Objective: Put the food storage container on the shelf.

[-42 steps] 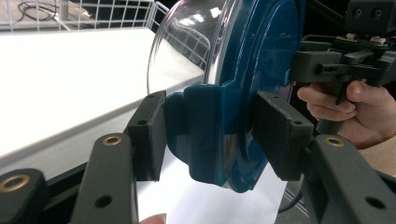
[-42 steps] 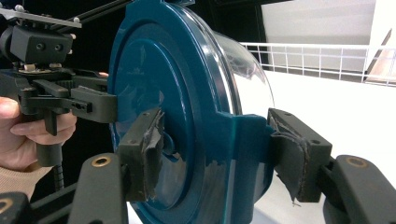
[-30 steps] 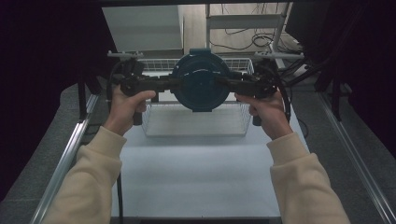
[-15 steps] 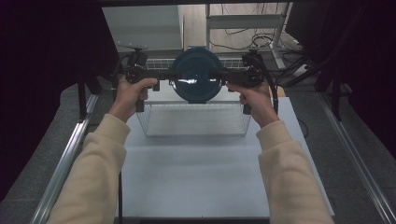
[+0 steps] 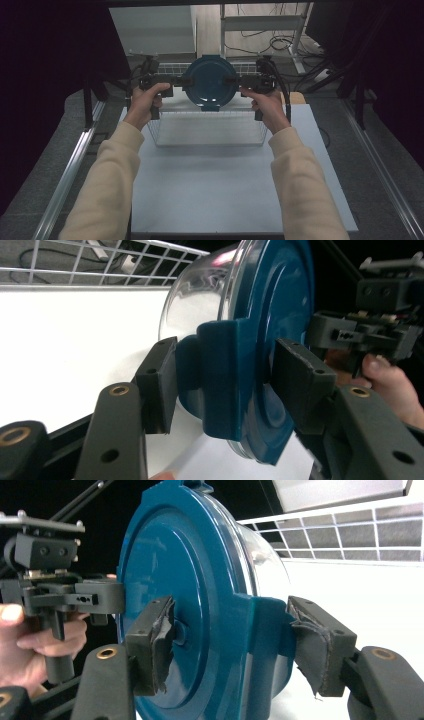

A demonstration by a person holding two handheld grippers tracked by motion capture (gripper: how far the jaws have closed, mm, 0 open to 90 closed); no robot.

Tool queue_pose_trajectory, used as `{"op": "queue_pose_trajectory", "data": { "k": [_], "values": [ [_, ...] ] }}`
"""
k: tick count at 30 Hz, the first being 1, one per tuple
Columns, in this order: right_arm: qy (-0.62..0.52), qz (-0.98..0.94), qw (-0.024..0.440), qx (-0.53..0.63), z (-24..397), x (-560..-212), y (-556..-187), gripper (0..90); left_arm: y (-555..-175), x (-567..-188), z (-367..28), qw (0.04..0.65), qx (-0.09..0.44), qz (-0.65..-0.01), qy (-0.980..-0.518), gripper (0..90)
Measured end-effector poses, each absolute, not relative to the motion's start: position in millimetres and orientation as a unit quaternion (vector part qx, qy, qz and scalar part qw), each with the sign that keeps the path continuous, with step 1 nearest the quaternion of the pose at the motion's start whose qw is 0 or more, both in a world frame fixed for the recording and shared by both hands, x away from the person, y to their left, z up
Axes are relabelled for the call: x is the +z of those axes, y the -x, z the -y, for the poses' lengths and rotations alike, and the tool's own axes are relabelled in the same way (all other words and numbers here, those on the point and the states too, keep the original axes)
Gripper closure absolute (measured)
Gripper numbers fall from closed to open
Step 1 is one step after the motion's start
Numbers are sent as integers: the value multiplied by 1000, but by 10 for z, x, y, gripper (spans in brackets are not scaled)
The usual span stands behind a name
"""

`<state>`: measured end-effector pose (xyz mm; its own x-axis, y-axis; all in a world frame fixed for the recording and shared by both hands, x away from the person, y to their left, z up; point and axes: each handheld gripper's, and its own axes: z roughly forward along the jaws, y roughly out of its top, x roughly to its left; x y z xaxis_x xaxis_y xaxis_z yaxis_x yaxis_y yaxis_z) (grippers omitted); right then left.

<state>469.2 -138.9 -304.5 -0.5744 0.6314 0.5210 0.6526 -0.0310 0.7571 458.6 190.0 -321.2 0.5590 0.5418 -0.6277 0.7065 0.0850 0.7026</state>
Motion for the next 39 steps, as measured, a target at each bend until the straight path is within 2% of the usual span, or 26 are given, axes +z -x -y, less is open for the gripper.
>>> {"op": "queue_pose_trajectory", "data": {
  "k": [4,15,26,27,29,30,34,36,39],
  "values": [
    [483,685,27,-545,1403,-3074,-4762,364,-4632,-3220,-1859,567,-78,-481,-664,436],
    [546,638,59,-540,1388,-3176,-4956,359,-4876,-3406,-1869,572,-141,-514,-624,397],
    [563,623,63,-539,1426,-3241,-4999,354,-4914,-3501,-1820,585,-147,-511,-613,356],
    [561,625,59,-539,1425,-3236,-4992,348,-4906,-3495,-1811,585,-140,-513,-613,356],
    [556,640,20,-530,1392,-3194,-4939,238,-4876,-3461,-1797,579,-107,-523,-617,287],
    [556,640,20,-530,1392,-3194,-4939,238,-4876,-3461,-1797,579,-107,-523,-617,254],
    [540,665,-51,-513,1338,-3096,-4788,104,-4795,-3392,-1822,579,-75,-523,-621,214],
    [525,691,-87,-489,1314,-3019,-4667,86,-4701,-3323,-1846,577,-55,-516,-631,202],
    [508,707,-100,-483,1332,-2966,-4576,87,-4596,-3256,-1867,580,-41,-513,-632,200]
  ]
}}
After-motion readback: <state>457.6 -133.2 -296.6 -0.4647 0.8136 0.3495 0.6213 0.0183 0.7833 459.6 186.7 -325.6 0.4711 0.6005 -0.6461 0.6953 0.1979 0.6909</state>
